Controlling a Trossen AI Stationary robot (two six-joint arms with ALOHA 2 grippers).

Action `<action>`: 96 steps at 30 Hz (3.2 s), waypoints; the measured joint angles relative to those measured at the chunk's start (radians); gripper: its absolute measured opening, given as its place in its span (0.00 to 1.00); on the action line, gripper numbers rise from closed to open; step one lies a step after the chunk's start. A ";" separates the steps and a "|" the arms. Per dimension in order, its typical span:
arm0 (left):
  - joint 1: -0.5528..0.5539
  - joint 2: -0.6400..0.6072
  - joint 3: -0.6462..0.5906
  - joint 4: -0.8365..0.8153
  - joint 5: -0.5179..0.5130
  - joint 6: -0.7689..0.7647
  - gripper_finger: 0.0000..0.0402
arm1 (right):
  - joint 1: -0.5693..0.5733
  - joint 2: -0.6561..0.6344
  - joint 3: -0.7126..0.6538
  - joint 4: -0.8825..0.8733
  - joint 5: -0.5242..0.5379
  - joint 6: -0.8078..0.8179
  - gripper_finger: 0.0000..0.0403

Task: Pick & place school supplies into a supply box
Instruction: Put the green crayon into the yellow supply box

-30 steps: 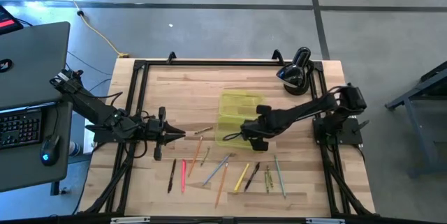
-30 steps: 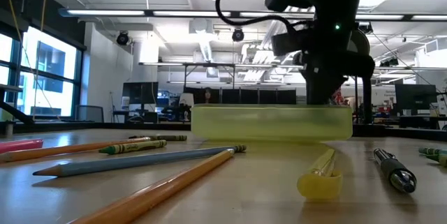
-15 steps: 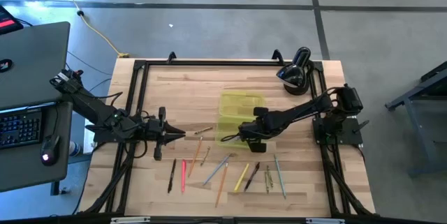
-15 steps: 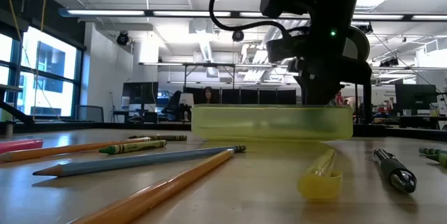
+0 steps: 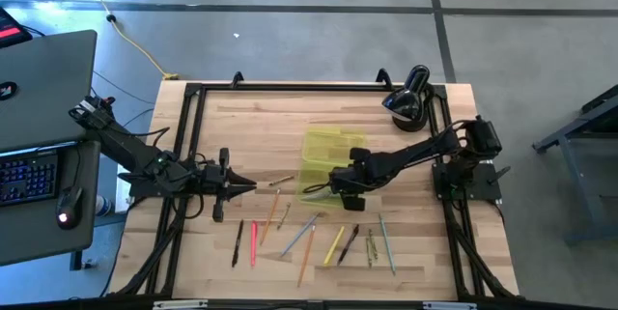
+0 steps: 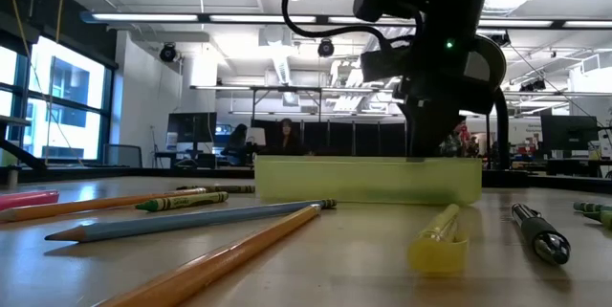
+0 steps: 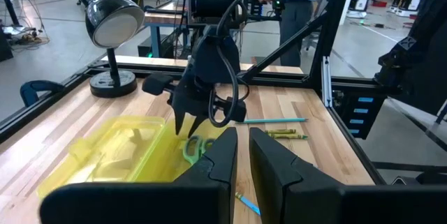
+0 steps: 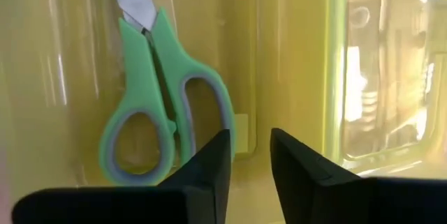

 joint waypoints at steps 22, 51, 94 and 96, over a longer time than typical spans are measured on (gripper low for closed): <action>0.000 0.000 0.000 0.007 -0.007 0.001 0.18 | 0.005 -0.001 0.210 0.030 -0.126 -0.019 0.22; 0.000 0.204 -0.001 -0.077 0.023 -0.431 0.18 | 0.093 -0.001 0.214 0.090 0.002 -0.036 0.22; 0.447 0.182 -0.028 -0.167 0.174 0.039 0.18 | 0.093 -0.001 0.213 0.105 -0.022 -0.010 0.22; 0.455 0.200 -0.029 -0.163 0.174 0.038 0.18 | 0.093 -0.001 0.213 0.106 -0.013 -0.010 0.22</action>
